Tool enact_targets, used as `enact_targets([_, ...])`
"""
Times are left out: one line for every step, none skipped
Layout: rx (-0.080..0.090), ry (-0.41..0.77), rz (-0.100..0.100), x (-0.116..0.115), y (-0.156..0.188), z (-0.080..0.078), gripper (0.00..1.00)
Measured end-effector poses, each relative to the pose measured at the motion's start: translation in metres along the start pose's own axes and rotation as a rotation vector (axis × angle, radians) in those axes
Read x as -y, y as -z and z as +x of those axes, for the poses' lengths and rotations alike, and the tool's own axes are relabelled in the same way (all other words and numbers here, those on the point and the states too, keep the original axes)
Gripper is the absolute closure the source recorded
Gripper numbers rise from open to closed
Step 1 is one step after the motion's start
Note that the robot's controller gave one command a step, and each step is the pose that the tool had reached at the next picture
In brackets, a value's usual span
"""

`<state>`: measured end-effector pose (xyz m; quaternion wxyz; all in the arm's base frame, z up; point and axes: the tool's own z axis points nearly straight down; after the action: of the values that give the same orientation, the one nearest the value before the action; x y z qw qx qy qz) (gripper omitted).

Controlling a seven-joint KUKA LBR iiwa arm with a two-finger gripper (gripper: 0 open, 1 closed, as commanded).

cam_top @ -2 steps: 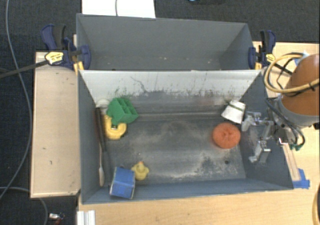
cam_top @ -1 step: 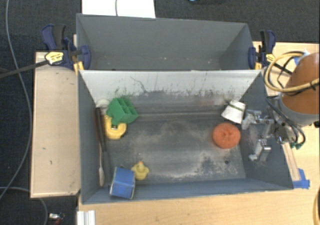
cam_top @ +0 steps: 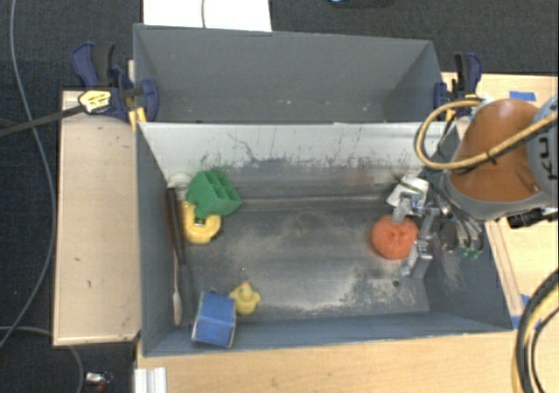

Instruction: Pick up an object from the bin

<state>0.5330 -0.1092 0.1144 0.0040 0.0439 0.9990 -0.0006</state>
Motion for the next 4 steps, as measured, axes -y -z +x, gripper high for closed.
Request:
enact_targets([0.001, -0.088, -0.002, 0.005, -0.028, -0.011, 0.0])
enact_targets([0.002, -0.2, -0.004, 0.012, -0.041, -0.048, 1.0])
enact_targets([0.002, -0.198, -0.004, 0.012, -0.041, -0.048, 1.0])
enact_targets([-0.006, -0.188, -0.003, 0.016, 0.013, -0.033, 1.0])
